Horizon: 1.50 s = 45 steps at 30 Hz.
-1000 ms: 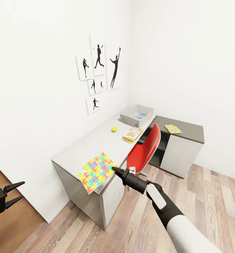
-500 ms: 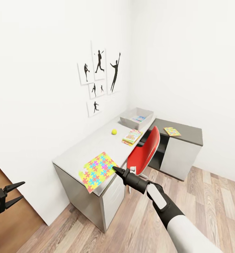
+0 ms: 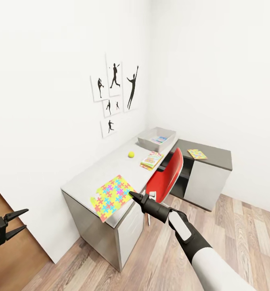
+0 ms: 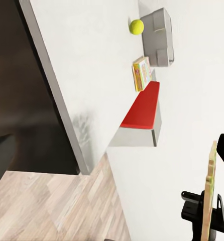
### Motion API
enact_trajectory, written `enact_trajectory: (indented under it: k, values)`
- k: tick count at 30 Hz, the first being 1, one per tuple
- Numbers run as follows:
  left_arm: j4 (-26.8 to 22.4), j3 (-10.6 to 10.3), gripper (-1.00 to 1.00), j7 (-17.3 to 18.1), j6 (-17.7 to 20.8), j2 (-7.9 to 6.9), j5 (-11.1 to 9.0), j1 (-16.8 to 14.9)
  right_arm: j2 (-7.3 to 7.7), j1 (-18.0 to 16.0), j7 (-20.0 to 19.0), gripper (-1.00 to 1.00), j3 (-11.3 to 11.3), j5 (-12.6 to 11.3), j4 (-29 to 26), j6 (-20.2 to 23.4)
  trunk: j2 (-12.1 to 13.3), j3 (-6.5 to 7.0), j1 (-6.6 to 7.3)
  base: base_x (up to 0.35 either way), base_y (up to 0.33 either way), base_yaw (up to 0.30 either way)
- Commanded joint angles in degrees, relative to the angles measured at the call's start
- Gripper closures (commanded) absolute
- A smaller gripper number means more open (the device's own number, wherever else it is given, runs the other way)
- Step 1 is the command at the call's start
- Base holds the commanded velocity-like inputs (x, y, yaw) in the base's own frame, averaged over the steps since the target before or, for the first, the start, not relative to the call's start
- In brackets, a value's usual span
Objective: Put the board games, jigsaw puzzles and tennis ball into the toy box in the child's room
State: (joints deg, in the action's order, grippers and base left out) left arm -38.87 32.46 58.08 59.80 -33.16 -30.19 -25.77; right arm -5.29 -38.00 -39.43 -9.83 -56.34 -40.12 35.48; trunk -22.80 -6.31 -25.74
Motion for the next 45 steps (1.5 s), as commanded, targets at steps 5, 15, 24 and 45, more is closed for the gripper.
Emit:
enact_trajectory:
  k: [5, 15, 24, 45]
  values:
    - [0.0, 0.1, -1.0, 0.3, 0.2, 0.05, 0.2, -0.1, 0.12, -0.1, 0.0, 1.0, 0.0, -0.4, 0.0, 0.4, -0.1, 0.34, -0.04, 0.0, 0.0, 0.0]
    - [0.0, 0.1, -1.0, 0.3, 0.2, 0.05, 0.2, -0.1, 0.13, -0.1, 0.1, 1.0, 0.0, -0.4, 0.0, 0.4, -0.1, 1.28, -0.04, 0.0, 0.0, 0.0]
    - [0.0, 0.1, -1.0, 0.2, 0.2, 0.11, 0.3, -0.1, 0.18, 0.0, 0.1, 1.0, 0.0, -0.4, 0.1, 0.4, -0.1, 2.11, -0.04, 0.0, 0.0, 0.0]
    - [0.0, 0.1, -1.0, 0.2, 0.2, 0.12, 0.5, -0.1, 0.28, 0.0, 0.0, 1.0, 0.1, -0.4, 0.0, 0.4, -0.1, 2.89, -0.04, 0.0, 0.0, 0.0]
